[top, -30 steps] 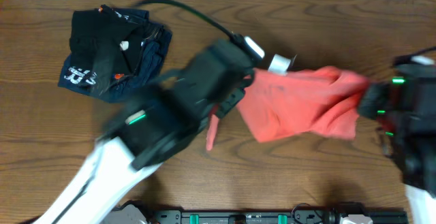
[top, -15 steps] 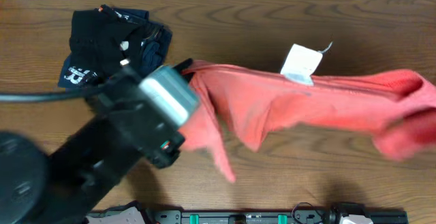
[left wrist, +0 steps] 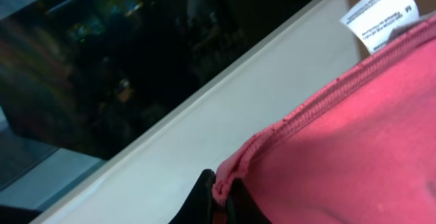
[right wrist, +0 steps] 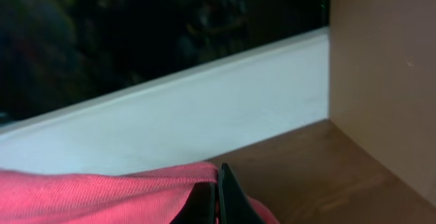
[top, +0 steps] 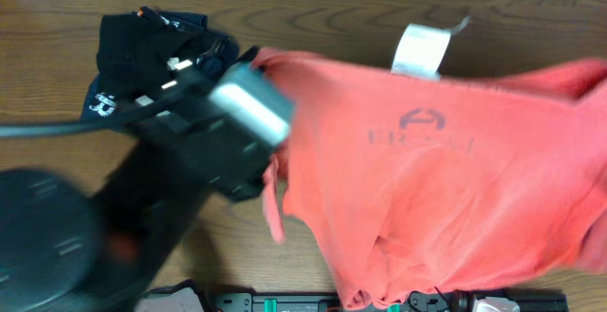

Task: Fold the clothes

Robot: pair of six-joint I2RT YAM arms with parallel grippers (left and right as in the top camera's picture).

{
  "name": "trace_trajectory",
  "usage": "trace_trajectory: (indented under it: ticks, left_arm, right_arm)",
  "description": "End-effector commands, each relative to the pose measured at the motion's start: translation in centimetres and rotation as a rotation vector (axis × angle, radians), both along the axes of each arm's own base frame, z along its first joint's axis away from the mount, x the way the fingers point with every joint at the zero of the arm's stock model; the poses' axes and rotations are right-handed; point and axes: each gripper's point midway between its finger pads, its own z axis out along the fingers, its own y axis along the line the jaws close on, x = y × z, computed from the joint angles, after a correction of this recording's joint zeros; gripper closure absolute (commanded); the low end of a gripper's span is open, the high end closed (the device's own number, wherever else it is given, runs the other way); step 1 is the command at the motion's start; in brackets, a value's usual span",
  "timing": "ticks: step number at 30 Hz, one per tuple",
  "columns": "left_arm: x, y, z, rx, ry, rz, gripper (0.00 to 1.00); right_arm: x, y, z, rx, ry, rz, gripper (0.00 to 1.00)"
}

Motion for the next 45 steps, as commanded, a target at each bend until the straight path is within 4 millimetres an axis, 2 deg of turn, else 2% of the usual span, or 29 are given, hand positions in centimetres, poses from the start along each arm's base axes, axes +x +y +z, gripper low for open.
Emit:
trace_trajectory:
  ticks: [1, 3, 6, 9, 12, 15, 18, 21, 26, 29, 34, 37, 39, 42, 43, 45]
  left_arm:
    - [3.1, -0.3, -1.9, 0.111, 0.002, 0.176, 0.94]
    - [4.4, -1.3, -3.3, 0.192, 0.006, 0.234, 0.94]
    - [4.5, -0.4, -2.3, 0.225, -0.055, 0.386, 0.94]
    - [2.6, 0.7, 0.5, 0.154, -0.119, 0.404, 0.94]
    - [0.0, 2.5, 3.0, 0.065, -0.152, 0.394, 0.94]
    - [-2.7, 4.0, 4.4, 0.016, -0.157, 0.319, 0.94]
    - [-3.5, 5.9, 5.0, 0.005, -0.140, 0.328, 0.94]
    - [-3.4, 7.4, 5.2, 0.012, -0.129, 0.362, 0.94]
    - [-3.5, 6.7, 5.1, 0.027, -0.135, 0.359, 0.94]
    - [-3.6, 6.0, 4.9, 0.043, -0.139, 0.359, 0.94]
    - [-3.6, 5.6, 4.8, 0.035, -0.135, 0.360, 0.94]
    - [-3.7, 5.4, 4.8, 0.035, -0.138, 0.355, 0.94]
    - [-3.8, 4.7, 4.9, 0.037, -0.148, 0.327, 0.94]
    - [-3.9, 3.6, 5.0, 0.061, -0.169, 0.293, 0.94]
    - [-3.9, 3.3, 5.0, 0.071, -0.175, 0.287, 0.94]
    - [-3.6, 3.1, 5.0, 0.080, -0.181, 0.302, 0.94]
  right_arm:
    - [4.5, -3.0, -2.3, -0.021, 0.134, -0.156, 0.99]
    - [5.8, -2.1, -3.6, -0.008, 0.191, -0.096, 0.99]
    - [5.2, -1.7, -3.1, -0.011, 0.174, -0.078, 0.99]
    - [1.9, -1.5, -0.2, -0.021, 0.059, -0.081, 0.99]
    - [-3.0, -1.4, 2.6, -0.027, -0.077, -0.098, 0.99]
    - [-7.2, -2.1, 3.9, -0.030, -0.171, -0.157, 0.99]
    - [-9.5, -2.9, 4.1, -0.030, -0.204, -0.220, 0.99]
    - [-10.1, -3.4, 3.8, -0.030, -0.196, -0.255, 0.99]
    - [-8.7, -3.4, 3.5, -0.029, -0.170, -0.230, 0.99]
    - [-7.2, -3.4, 3.2, -0.031, -0.138, -0.225, 0.99]
    - [-2.3, -3.1, 1.5, -0.035, -0.018, -0.193, 0.99]
    - [1.7, -0.4, -0.2, -0.018, 0.067, -0.018, 0.99]
    - [4.7, 2.4, -2.1, -0.018, 0.159, 0.159, 0.99]
    - [7.5, 5.4, -4.7, -0.028, 0.272, 0.357, 0.91]
    - [8.1, 6.1, -5.6, -0.023, 0.306, 0.403, 0.85]
    - [9.1, 7.5, -6.9, -0.024, 0.361, 0.497, 0.80]
